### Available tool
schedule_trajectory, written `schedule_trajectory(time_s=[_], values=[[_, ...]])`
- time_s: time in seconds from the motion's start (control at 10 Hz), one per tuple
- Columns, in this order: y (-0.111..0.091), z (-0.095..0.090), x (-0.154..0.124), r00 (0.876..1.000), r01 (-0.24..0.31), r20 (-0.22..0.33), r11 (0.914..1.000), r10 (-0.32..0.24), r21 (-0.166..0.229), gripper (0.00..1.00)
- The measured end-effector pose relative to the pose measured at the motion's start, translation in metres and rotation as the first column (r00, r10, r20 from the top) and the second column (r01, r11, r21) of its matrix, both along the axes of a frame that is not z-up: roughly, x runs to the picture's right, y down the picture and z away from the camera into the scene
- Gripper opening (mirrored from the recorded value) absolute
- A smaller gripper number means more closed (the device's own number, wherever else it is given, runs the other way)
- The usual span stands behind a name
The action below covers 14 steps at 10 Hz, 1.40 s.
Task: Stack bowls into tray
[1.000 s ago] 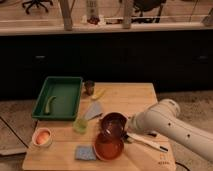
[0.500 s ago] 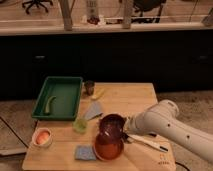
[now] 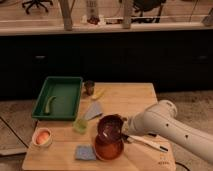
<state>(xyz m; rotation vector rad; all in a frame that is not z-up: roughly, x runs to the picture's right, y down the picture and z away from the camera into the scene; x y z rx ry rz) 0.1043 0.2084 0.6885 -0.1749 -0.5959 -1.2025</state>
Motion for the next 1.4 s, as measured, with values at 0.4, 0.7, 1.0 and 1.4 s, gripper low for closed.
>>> schedule_trajectory(time_s=[0.4,0.7,1.0,1.4], values=[[-0.001,0.001,-0.006,1.0,0.007,0.015,1.0,-0.007,-0.007,0.01],[-0.002,0.001,-0.008,1.0,0.014,0.023,0.9999,-0.013,-0.01,0.01],[-0.002,0.001,-0.01,0.999,0.016,0.029,0.9998,-0.016,-0.014,0.01],[-0.003,0.002,-0.012,0.999,0.022,0.04,0.9996,-0.021,-0.016,0.01]])
